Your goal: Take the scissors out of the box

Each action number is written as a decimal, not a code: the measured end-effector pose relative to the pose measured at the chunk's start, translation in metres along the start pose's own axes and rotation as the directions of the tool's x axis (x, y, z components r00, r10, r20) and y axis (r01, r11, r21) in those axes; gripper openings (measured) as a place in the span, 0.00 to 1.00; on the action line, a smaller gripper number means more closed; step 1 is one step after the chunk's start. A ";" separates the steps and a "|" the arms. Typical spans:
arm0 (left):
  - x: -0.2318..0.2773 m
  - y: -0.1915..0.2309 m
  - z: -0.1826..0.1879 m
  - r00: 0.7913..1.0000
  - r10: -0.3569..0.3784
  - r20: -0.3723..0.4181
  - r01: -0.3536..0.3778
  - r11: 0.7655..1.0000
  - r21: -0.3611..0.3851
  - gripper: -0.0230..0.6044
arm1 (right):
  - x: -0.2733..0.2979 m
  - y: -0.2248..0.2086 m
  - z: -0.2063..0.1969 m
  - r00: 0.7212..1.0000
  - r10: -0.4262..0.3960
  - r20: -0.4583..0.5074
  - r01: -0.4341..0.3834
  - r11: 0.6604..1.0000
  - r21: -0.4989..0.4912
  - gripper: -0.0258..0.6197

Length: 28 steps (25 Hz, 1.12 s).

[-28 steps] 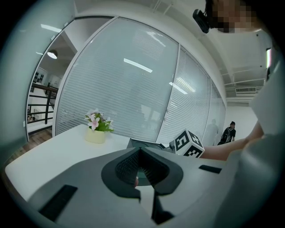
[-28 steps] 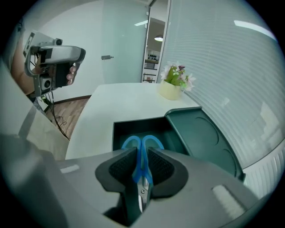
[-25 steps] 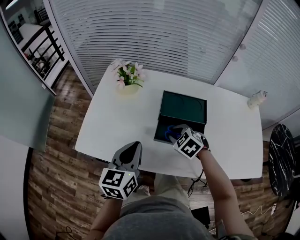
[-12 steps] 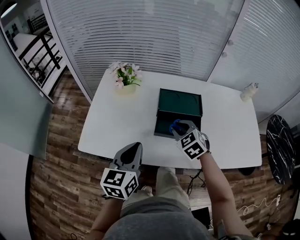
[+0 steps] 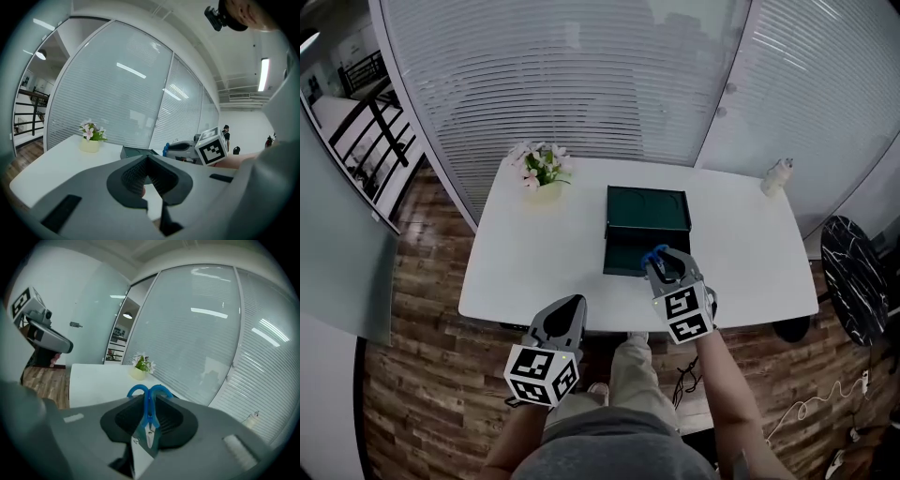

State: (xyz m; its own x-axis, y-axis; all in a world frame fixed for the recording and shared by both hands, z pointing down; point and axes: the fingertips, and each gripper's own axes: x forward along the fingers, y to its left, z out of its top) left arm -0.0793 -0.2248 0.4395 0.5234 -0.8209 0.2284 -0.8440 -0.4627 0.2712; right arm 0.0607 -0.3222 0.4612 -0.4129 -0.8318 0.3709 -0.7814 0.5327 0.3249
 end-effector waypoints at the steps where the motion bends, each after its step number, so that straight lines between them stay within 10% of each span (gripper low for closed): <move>1: -0.002 -0.002 0.000 1.000 -0.011 -0.002 0.011 1.000 0.004 0.05 | -0.007 0.002 0.005 1.000 -0.015 0.014 0.014 1.000 0.014 0.18; 28: -0.007 -0.038 0.001 0.992 -0.124 0.021 0.123 0.992 0.041 0.05 | -0.141 0.046 0.021 0.960 -0.233 0.152 0.174 0.930 0.324 0.18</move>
State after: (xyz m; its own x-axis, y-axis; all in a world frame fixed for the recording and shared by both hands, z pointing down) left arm -0.0512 -0.2022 0.4264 0.6216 -0.7639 0.1733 -0.7771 -0.5736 0.2589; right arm 0.0729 -0.1834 0.4060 -0.2859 -0.9468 0.1480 -0.9501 0.3001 0.0850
